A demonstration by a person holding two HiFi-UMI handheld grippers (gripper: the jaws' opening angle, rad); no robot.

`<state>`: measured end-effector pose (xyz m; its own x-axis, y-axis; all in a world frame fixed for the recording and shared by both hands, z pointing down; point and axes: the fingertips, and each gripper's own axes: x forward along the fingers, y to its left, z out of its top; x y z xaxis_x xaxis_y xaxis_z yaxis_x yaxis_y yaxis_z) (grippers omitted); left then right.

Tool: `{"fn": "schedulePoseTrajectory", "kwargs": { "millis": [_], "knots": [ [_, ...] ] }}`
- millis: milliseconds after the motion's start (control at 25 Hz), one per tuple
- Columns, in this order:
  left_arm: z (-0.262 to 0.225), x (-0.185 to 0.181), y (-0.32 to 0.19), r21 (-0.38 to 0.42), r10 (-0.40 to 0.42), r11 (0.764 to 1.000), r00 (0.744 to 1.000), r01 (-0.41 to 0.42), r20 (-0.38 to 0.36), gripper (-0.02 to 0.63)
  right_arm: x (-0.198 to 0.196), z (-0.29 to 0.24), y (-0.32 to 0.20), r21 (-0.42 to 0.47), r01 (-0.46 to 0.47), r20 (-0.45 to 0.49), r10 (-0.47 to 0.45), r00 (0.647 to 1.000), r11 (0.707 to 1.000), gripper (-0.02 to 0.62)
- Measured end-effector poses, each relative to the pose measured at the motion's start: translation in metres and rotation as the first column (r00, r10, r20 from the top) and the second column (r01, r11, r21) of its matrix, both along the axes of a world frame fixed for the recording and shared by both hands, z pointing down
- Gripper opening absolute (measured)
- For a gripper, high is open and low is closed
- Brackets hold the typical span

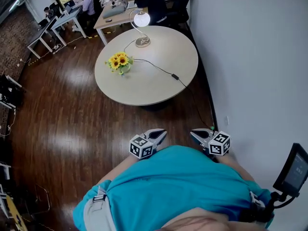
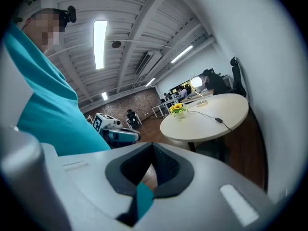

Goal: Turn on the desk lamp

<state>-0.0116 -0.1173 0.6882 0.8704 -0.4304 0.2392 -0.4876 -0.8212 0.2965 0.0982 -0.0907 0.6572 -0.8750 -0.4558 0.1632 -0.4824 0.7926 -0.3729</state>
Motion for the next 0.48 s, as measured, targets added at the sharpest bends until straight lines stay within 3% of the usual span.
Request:
{"fn": "schedulePoseTrajectory", "kwargs": {
  "millis": [200,480],
  "knots": [
    [-0.001,0.023,0.036,-0.007,-0.035,0.999,0.998,0.036,0.051,0.023,0.033,0.013,0.031,-0.037,0.015,0.043,-0.013,0.999,0.999,0.002],
    [0.009,-0.028,0.073,0.059,-0.060,0.997,0.997,0.057,0.050,0.021,-0.034,0.016,0.063,0.008,0.091,0.020,-0.091,0.996,0.996,0.002]
  ]
}}
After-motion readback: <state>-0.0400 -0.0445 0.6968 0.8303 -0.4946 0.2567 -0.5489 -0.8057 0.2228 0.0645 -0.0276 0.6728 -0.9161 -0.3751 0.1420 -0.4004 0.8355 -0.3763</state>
